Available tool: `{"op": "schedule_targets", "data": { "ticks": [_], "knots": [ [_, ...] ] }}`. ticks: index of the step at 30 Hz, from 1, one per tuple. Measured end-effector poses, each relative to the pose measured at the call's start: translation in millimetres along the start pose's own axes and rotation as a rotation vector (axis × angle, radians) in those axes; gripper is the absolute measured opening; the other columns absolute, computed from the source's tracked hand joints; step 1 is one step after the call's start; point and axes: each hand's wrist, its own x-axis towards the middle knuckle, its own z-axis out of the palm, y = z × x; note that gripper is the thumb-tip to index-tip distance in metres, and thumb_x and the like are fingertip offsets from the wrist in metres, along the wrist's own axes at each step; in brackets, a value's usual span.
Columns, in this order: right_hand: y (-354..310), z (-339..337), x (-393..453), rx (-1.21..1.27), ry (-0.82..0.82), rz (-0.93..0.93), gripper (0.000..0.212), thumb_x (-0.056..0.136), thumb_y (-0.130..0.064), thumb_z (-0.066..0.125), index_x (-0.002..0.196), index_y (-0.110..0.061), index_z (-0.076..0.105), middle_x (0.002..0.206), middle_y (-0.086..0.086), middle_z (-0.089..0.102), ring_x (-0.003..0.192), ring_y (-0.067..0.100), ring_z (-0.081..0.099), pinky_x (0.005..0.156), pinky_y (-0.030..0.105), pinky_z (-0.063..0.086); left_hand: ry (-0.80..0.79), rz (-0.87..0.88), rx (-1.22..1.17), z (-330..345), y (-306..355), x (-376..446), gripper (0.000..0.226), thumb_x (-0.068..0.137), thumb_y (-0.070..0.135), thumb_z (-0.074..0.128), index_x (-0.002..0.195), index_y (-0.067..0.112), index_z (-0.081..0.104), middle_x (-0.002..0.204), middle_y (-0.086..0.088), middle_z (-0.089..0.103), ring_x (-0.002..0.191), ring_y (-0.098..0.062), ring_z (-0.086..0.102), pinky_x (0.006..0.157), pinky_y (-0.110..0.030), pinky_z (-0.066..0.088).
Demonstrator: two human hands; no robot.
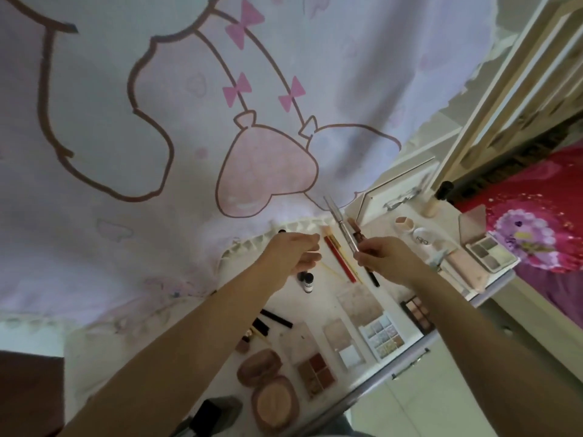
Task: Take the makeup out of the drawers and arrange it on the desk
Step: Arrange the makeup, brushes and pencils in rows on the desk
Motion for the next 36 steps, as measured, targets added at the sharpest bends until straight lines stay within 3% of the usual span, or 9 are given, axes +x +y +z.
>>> {"op": "schedule_targets", "data": {
  "ticks": [5,9,13,15,18,25,28,32,36],
  "knots": [
    [21.8,60.9,20.6,-0.328,-0.147,0.188,0.031,0.091,-0.022,0.046,0.078,0.002,0.060,0.085,0.014,0.062,0.092,0.027,0.058,0.072,0.027,0.042,0.264,-0.115,0.008,-60.8,-29.1,12.0,0.013,0.091,0.010,0.053,0.079,0.009,0.056,0.075,-0.004,0.058,0.069,-0.016,0.055,0.066,-0.024,0.045],
    [27.7,99.7,34.4,-0.444,-0.202,0.177,0.029,0.094,-0.021,0.043,0.105,0.001,0.058,0.111,0.014,0.061,0.105,0.028,0.058,0.083,0.030,0.046,0.419,-0.181,0.077,-97.7,-56.3,13.7,0.022,0.093,0.008,0.049,0.071,0.011,0.051,0.071,-0.004,0.055,0.061,-0.014,0.051,0.058,-0.022,0.043],
    [26.1,114.1,53.4,-0.552,-0.178,0.118,0.025,0.093,-0.017,0.043,0.110,-0.004,0.057,0.109,0.010,0.060,0.098,0.026,0.061,0.075,0.030,0.048,0.450,-0.190,0.280,-119.3,-82.8,17.5,0.024,0.093,0.009,0.048,0.070,0.014,0.053,0.068,-0.002,0.055,0.061,-0.014,0.051,0.055,-0.020,0.041],
    [26.0,115.4,61.3,-0.589,-0.155,0.109,0.025,0.092,-0.013,0.042,0.110,-0.005,0.056,0.108,0.010,0.060,0.096,0.026,0.062,0.074,0.032,0.050,0.440,-0.148,0.507,-126.4,-94.8,21.4,0.020,0.093,0.008,0.048,0.079,0.009,0.063,0.083,-0.002,0.059,0.081,-0.024,0.058,0.069,-0.028,0.044],
    [29.9,112.7,69.4,-0.581,-0.097,0.153,0.025,0.089,-0.010,0.041,0.106,-0.004,0.058,0.104,0.011,0.063,0.094,0.028,0.062,0.071,0.030,0.047,0.413,-0.100,0.985,-131.3,-106.0,22.8,0.026,0.092,0.012,0.047,0.112,0.006,0.064,0.120,-0.008,0.060,0.114,-0.027,0.054,0.094,-0.029,0.039],
    [36.5,101.2,67.0,-0.569,0.008,0.194,0.035,0.095,-0.027,0.036,0.112,0.000,0.052,0.116,0.016,0.054,0.107,0.031,0.054,0.081,0.034,0.046,0.194,0.198,1.436,-122.4,-122.2,47.0,0.039,0.091,0.014,0.048,0.129,0.015,0.052,0.130,-0.005,0.052,0.120,-0.022,0.044,0.099,-0.026,0.033],
    [34.4,99.3,61.2,-0.527,0.087,0.098,0.032,0.094,-0.023,0.038,0.103,0.002,0.056,0.107,0.017,0.056,0.100,0.032,0.056,0.074,0.033,0.045,0.026,0.199,1.613,-109.6,-124.6,59.0,0.035,0.091,0.014,0.047,0.125,0.013,0.055,0.128,-0.005,0.052,0.117,-0.023,0.043,0.096,-0.030,0.037],
    [32.1,93.6,47.2,-0.426,0.283,-0.220,0.036,0.081,-0.018,0.041,0.055,0.002,0.056,0.055,0.015,0.054,0.049,0.030,0.056,0.042,0.023,0.036,0.004,0.238,1.728,-104.2,-124.7,62.4,0.025,0.091,0.009,0.045,0.111,0.011,0.060,0.116,-0.006,0.057,0.110,-0.022,0.047,0.085,-0.031,0.040],
    [22.5,85.9,31.5,-0.303,0.392,-0.446,0.031,0.081,-0.018,0.044,0.063,0.000,0.062,0.056,0.010,0.057,0.051,0.025,0.056,0.057,0.021,0.035,0.020,0.435,1.618,-105.5,-113.2,53.2,0.009,0.079,0.008,0.066,0.088,0.007,0.066,0.090,-0.010,0.065,0.085,-0.023,0.060,0.071,-0.028,0.051]
  ]
}}
